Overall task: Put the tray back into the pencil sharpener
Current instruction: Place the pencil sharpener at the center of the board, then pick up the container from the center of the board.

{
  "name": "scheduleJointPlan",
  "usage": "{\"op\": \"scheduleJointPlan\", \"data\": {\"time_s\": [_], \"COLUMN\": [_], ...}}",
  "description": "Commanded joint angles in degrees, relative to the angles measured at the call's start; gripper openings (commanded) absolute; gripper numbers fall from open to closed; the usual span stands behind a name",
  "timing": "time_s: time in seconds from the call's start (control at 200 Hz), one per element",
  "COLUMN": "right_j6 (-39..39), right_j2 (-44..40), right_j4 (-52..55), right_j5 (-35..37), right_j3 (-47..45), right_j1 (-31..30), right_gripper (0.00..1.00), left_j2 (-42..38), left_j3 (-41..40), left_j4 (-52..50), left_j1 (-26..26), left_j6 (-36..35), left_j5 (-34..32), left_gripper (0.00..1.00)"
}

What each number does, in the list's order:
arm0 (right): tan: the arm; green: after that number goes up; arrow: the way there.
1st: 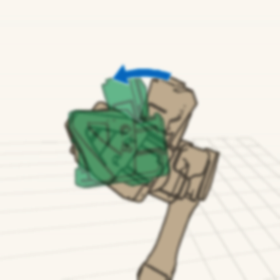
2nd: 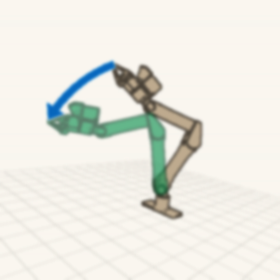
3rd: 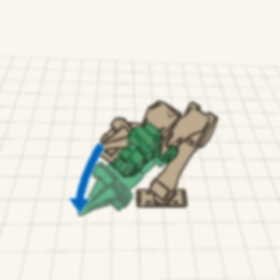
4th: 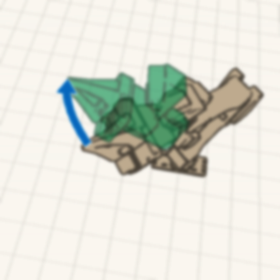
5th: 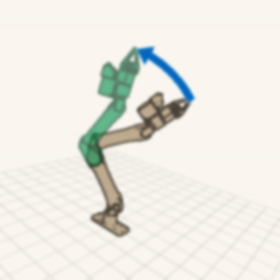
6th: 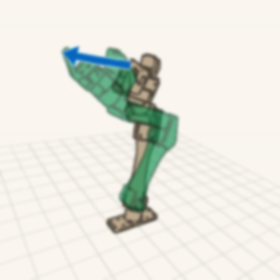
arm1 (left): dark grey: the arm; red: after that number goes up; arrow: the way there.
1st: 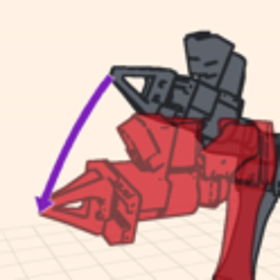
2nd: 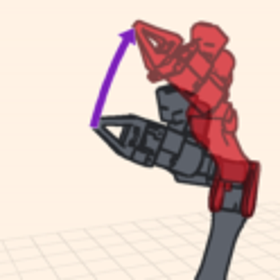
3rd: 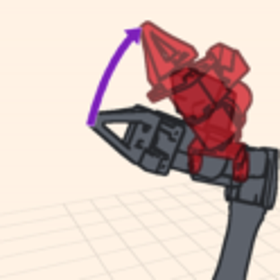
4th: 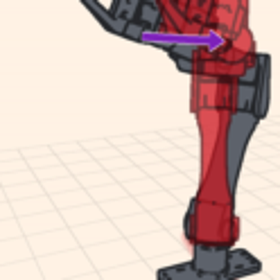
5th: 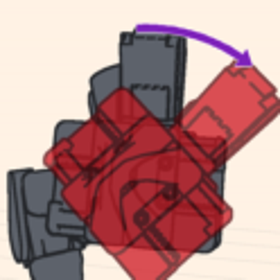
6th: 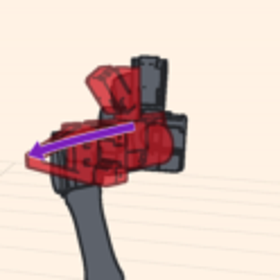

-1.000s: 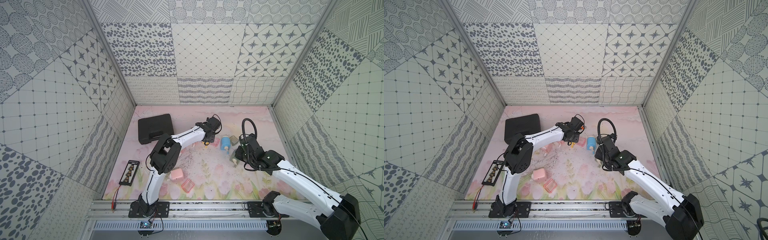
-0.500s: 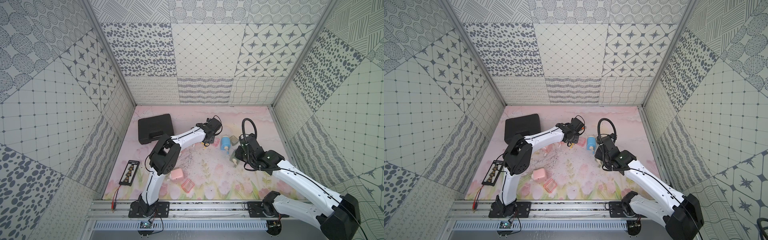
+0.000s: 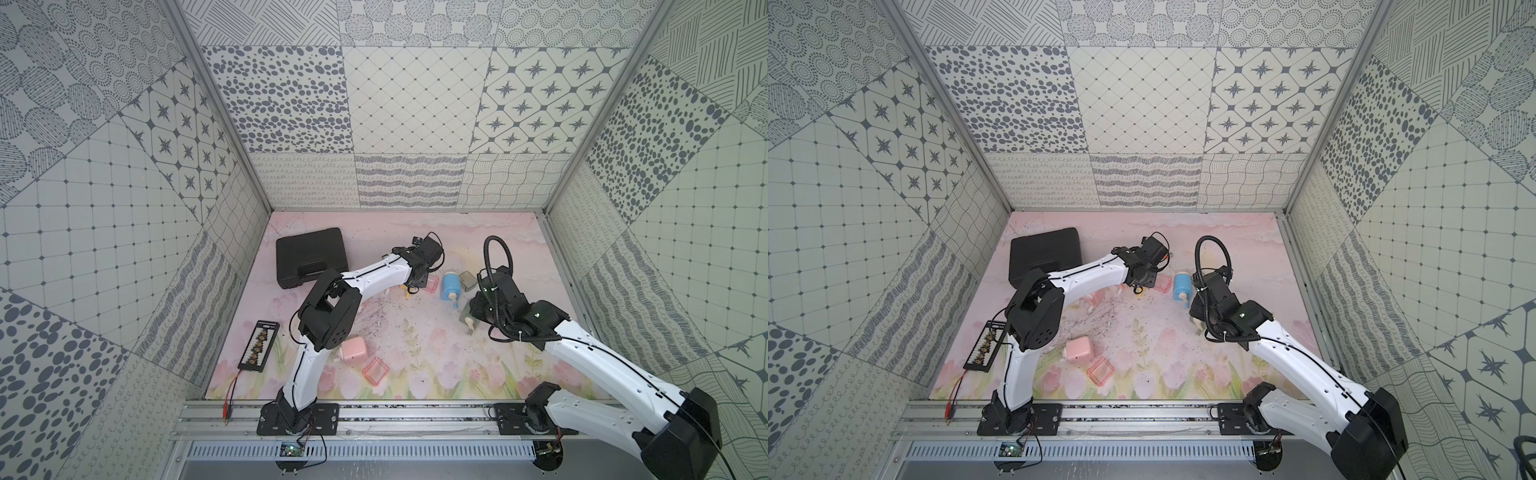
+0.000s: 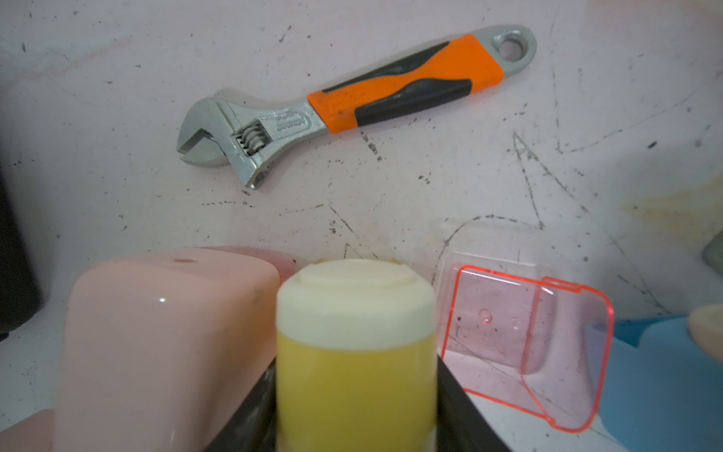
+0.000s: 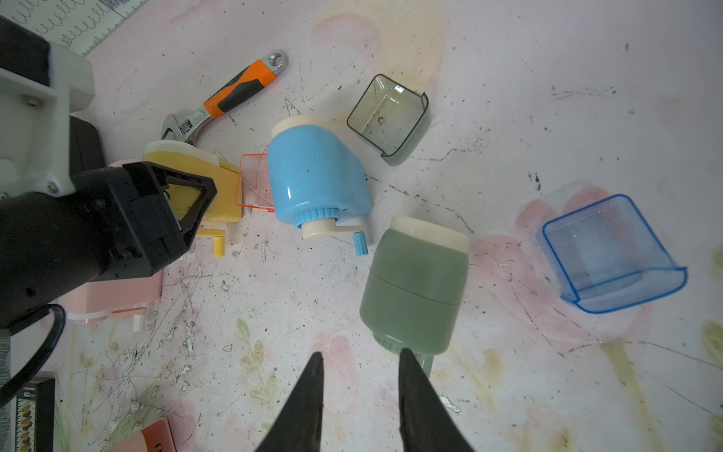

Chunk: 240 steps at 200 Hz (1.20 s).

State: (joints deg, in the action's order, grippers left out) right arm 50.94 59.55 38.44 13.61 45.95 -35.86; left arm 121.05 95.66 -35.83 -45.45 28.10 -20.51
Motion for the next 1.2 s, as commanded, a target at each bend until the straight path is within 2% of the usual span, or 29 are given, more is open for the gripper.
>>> {"op": "scheduleJointPlan", "data": {"time_s": [0.0, 0.135, 0.325, 0.545, 0.645, 0.755, 0.891, 0.996, 1.071, 1.196], "right_j6": [-0.8, -0.7, -1.1, -6.7, -14.4, -28.8, -46.3, -52.4, -55.5, -63.0], "right_j2": [-1.7, -2.3, -2.2, -0.8, 1.6, 7.1, 16.0, 23.3, 28.6, 35.5], "right_j4": [0.1, 0.3, 0.8, -0.2, -2.6, -5.2, -5.5, -4.1, -2.3, -1.7], "right_j5": [1.2, 1.2, 1.2, 0.3, -0.8, -2.8, -9.0, -15.7, -20.4, -23.4], "right_j3": [0.6, 0.4, 1.0, 3.5, 6.1, 11.0, 19.5, 25.5, 29.7, 34.0], "right_j1": [0.3, 0.3, 0.2, 0.2, 0.1, 0.2, 1.2, 4.8, 7.0, 7.7], "right_gripper": [0.35, 0.36, 0.37, 0.41, 0.42, 0.43, 0.48, 0.49, 0.49, 0.50], "left_j2": [-0.4, -0.5, -1.7, -10.7, -17.4, -26.1, -34.8, -39.0, -41.4, -45.2], "left_j3": [0.4, 0.3, -0.1, -4.0, -8.4, -15.6, -23.5, -27.1, -28.7, -32.7], "left_j4": [-0.6, -0.7, -0.2, 4.5, 9.4, 17.9, 24.7, 25.4, 25.2, 27.6], "left_j1": [-0.3, -0.3, -0.3, -0.3, -0.3, 0.2, 4.7, 10.8, 14.3, 19.4], "left_j6": [0.7, 0.7, 0.6, -0.2, -1.4, -5.2, -6.5, -5.5, -7.2, -9.6], "left_j5": [-1.7, -1.7, -1.9, -2.5, -3.5, -4.2, -0.9, 2.4, 4.0, 6.2], "left_gripper": [0.55, 0.62, 0.67, 0.72, 0.72, 0.70, 0.63, 0.61, 0.61, 0.61]}}
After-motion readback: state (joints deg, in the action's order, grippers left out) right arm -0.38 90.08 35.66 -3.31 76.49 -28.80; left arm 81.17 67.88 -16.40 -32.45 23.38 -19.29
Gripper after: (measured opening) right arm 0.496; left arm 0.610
